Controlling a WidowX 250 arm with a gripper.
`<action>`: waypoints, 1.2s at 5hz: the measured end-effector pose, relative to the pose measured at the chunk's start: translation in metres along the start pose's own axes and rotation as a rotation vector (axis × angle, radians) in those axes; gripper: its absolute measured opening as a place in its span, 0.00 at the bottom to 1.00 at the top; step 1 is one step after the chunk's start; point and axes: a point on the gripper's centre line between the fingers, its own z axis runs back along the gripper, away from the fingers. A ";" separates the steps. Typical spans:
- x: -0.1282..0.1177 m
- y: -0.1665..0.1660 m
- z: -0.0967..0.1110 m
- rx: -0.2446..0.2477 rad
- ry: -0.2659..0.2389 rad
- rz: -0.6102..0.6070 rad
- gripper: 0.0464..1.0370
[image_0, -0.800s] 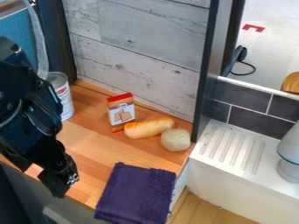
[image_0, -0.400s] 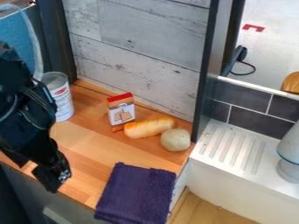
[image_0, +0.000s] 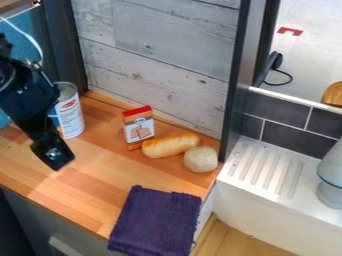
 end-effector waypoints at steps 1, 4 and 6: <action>0.018 0.032 -0.012 -0.052 0.006 -0.151 0.96; 0.098 0.058 -0.045 0.012 0.030 -0.219 0.96; 0.110 0.068 -0.077 0.083 0.121 -0.096 0.96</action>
